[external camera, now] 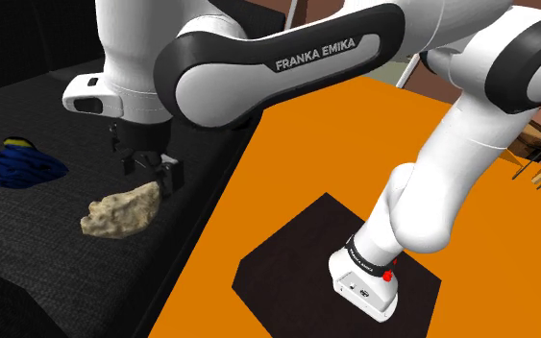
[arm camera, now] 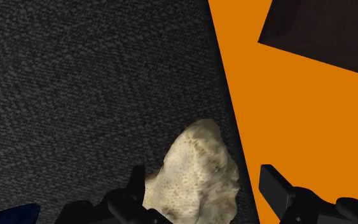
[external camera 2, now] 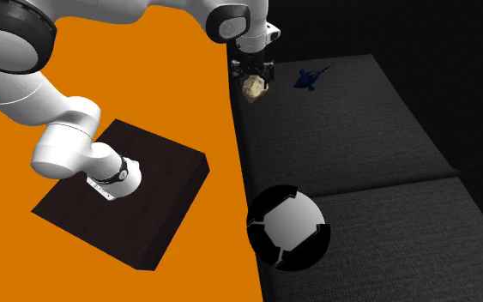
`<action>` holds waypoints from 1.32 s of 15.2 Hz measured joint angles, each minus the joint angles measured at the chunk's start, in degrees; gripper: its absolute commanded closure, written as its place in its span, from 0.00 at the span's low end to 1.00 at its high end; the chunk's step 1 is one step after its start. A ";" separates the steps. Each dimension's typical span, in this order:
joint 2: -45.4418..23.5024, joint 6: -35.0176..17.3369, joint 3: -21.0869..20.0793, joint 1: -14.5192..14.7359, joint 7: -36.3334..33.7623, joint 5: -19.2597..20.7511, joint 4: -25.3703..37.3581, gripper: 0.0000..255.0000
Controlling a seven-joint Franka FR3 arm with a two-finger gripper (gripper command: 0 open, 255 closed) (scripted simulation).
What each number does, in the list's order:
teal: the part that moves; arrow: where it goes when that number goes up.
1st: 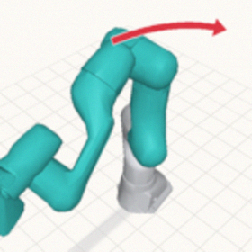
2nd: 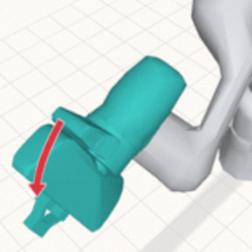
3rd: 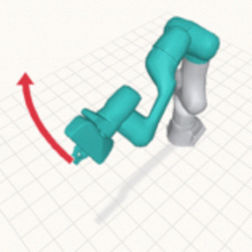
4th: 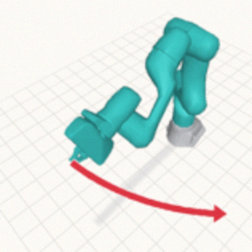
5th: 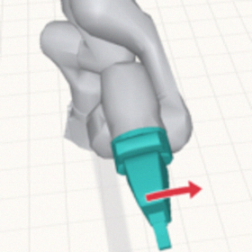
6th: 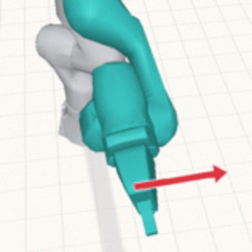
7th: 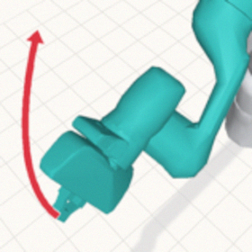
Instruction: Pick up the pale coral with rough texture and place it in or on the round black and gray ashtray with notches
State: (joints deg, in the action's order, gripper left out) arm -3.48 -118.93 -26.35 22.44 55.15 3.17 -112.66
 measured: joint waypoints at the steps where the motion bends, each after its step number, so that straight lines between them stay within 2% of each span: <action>1: -0.43 -0.53 -0.01 0.07 -0.26 0.36 -0.29 0.00; 5: -1.81 -2.88 -0.01 0.25 -0.98 1.29 -1.55 0.00; 11: -2.20 -3.42 0.02 0.28 -1.11 1.53 -1.73 0.00; 12: -2.20 -3.42 0.02 0.28 -1.11 1.53 -1.73 1.00; 20: -2.00 -3.34 -0.10 0.34 -1.03 1.39 -1.72 1.00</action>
State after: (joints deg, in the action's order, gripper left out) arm -5.47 -122.27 -26.45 22.77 54.12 4.55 -114.39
